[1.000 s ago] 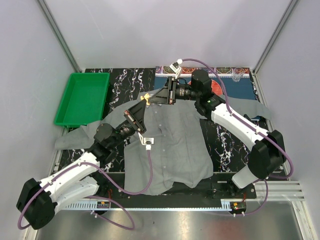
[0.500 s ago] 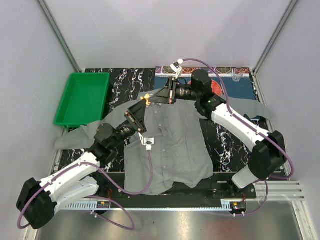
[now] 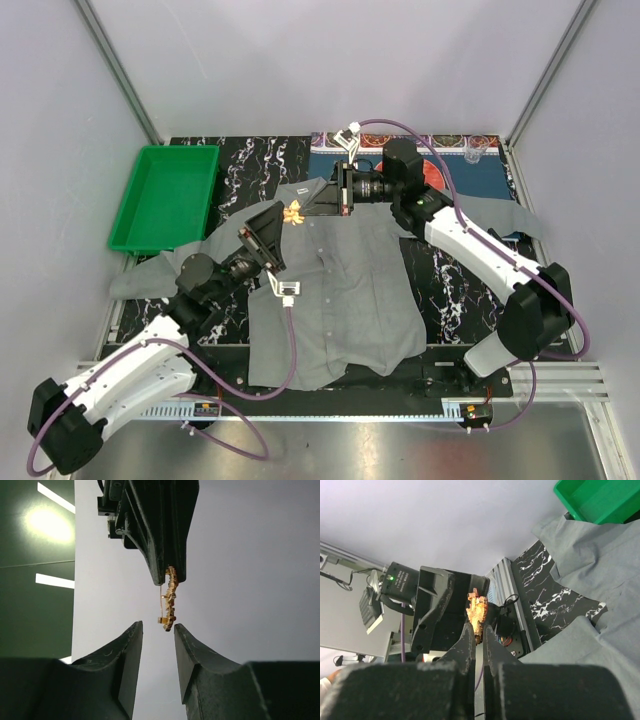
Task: Pin the brooch onto the clothing
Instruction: Open the brooch.
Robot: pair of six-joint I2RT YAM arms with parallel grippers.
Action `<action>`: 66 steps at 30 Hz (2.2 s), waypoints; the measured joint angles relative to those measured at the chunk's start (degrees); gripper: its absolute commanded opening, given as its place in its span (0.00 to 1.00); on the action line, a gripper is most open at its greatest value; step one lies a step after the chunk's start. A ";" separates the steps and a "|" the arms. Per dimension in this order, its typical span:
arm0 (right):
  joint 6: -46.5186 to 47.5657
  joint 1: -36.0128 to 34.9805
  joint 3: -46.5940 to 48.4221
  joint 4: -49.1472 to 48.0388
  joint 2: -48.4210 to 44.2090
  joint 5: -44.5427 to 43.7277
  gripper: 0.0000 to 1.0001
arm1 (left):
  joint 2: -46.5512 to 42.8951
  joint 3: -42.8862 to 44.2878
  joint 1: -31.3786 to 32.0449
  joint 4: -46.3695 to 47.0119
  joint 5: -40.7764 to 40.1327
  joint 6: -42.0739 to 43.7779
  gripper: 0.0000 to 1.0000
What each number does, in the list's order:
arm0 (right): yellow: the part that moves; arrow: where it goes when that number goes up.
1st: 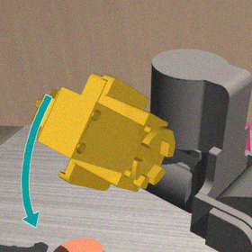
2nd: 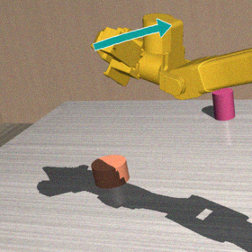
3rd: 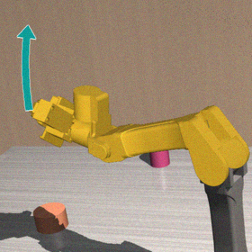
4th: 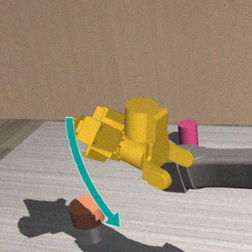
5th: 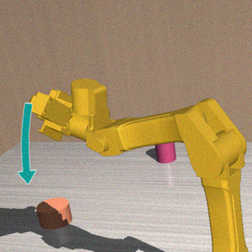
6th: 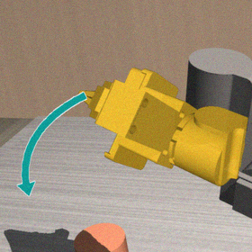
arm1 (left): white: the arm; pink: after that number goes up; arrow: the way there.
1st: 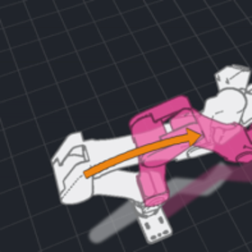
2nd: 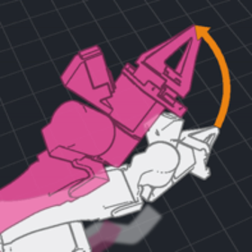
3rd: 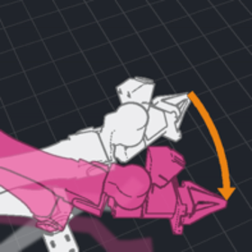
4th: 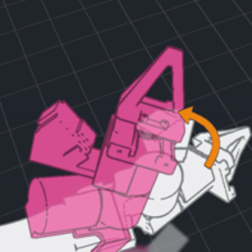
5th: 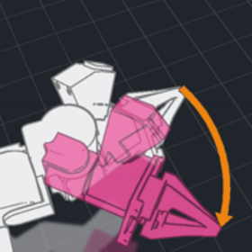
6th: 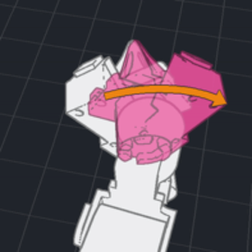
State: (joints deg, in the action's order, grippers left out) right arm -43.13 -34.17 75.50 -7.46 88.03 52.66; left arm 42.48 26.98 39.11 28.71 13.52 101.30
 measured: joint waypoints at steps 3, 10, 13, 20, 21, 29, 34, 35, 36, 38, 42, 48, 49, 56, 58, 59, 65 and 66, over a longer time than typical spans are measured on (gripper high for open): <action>0.07 0.00 0.33 0.26 0.00 1.60 0.00 | -0.70 0.00 0.00 -1.88 1.27 0.00 0.38; -0.31 0.37 1.73 0.46 0.02 4.46 0.00 | -3.50 0.00 0.00 -6.38 4.39 0.57 0.35; -0.57 0.76 2.08 0.44 0.11 5.60 0.00 | -3.85 0.00 0.00 -6.71 5.25 0.79 0.35; -0.98 0.98 2.82 0.42 0.79 7.26 0.00 | -3.76 0.00 0.00 -6.88 6.45 1.95 0.26; -1.07 1.05 2.84 0.44 0.92 7.52 0.01 | -3.74 0.00 0.00 -6.93 6.60 2.08 0.23; -0.94 1.27 4.15 1.62 2.27 8.48 0.01 | -3.56 0.00 0.02 -7.72 8.92 3.67 0.31; 0.70 1.29 4.96 4.07 2.40 8.39 0.01 | -3.37 0.00 0.04 -8.37 9.44 3.89 0.20; 0.92 1.29 4.96 4.39 2.40 8.35 0.03 | -3.37 0.02 0.04 -8.50 9.46 3.89 0.15; 1.22 1.29 4.96 4.70 2.43 8.31 0.08 | -3.37 0.02 0.07 -8.59 9.53 4.04 0.04; 1.64 1.29 4.96 5.57 2.43 8.24 0.26 | -3.39 0.04 0.07 -8.68 9.73 4.44 0.00; 1.44 1.27 5.11 5.60 2.43 8.28 0.53 | -2.64 0.04 0.15 -9.86 9.60 3.76 0.00; -0.94 1.29 3.56 2.78 1.55 6.45 0.54 | -0.22 -0.04 1.79 -7.39 7.04 2.75 0.00; -1.27 1.29 2.75 2.58 1.01 5.95 0.53 | 0.42 -0.04 2.27 -6.47 6.19 2.60 0.00; -1.46 1.27 1.16 2.58 -0.07 2.58 0.38 | 3.85 -0.15 3.41 -0.94 0.96 2.60 0.00; -1.27 1.27 1.18 2.60 -0.07 2.23 0.32 | 4.26 -0.15 3.54 -0.13 0.20 2.62 0.00; -1.22 1.27 1.18 2.62 -0.07 2.08 0.25 | 4.37 -0.15 3.63 0.15 -0.07 2.64 0.00; -0.94 1.27 1.18 2.95 0.00 1.31 0.05 | 4.50 -0.20 3.91 1.46 -0.55 2.99 0.00; -1.01 1.27 1.18 3.08 0.00 1.22 0.02 | 4.50 -0.26 3.91 1.53 -0.59 3.28 0.06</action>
State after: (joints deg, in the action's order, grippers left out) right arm -44.14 -32.91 76.69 -4.38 88.03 53.89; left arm 46.98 26.72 43.03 30.24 12.93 104.57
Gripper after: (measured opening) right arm 0.148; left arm 0.016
